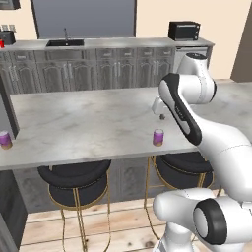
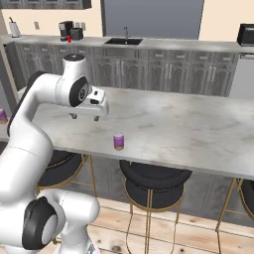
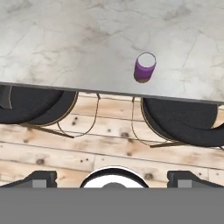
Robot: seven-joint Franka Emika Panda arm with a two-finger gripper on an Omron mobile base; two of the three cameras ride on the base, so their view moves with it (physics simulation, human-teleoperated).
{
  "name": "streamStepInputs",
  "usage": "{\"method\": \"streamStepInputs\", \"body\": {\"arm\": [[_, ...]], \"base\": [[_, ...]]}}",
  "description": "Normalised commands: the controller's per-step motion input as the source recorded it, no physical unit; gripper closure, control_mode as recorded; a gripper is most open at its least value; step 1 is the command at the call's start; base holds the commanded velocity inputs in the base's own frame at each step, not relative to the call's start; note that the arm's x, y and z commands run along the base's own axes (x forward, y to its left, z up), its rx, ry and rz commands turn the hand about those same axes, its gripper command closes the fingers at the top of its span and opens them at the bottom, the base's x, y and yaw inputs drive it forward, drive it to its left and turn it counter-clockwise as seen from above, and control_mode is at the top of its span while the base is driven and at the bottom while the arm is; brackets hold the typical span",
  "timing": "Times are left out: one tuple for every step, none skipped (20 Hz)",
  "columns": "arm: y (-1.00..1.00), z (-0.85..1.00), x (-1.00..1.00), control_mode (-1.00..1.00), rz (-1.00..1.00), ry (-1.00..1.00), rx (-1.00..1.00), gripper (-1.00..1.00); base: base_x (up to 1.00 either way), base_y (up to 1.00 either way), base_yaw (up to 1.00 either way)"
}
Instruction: Four empty soda cans are scattered around the kitchen. Gather all the cans and cluster them next to the stove for recycling.
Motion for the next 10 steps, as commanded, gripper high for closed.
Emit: {"method": "streamStepInputs", "body": {"arm": [[0.0, 0.0, 0.06, -1.0, -0.01, 0.03, 0.0, -1.0], [-0.03, 0.06, 0.06, -1.0, -0.04, 0.07, -0.01, -1.0], [-0.13, 0.11, 0.0, -1.0, -0.07, 0.1, -0.05, -1.0], [-0.14, 0.11, 0.0, -1.0, -0.09, 0.09, -0.07, -1.0], [-0.12, 0.12, 0.0, -1.0, -0.11, 0.09, -0.08, -1.0], [-0.13, 0.11, 0.0, -1.0, -0.12, 0.06, -0.1, -1.0], [-0.16, 0.08, 0.0, -1.0, -0.12, 0.05, -0.09, -1.0], [-0.17, 0.06, 0.0, -1.0, -0.12, 0.04, -0.09, -1.0], [-0.15, 0.04, 0.0, -1.0, -0.13, 0.04, -0.1, -1.0], [-0.11, 0.05, 0.0, -1.0, -0.15, 0.04, -0.1, -1.0]], "base": [[0.0, 0.0, 0.0], [0.0, 0.0, 0.0], [0.0, 0.0, 0.0], [0.0, 0.0, 0.0], [0.0, 0.0, 0.0], [0.0, 0.0, 0.0], [0.0, 0.0, 0.0], [0.0, 0.0, 0.0], [0.0, 0.0, 0.0], [0.0, 0.0, 0.0]]}}
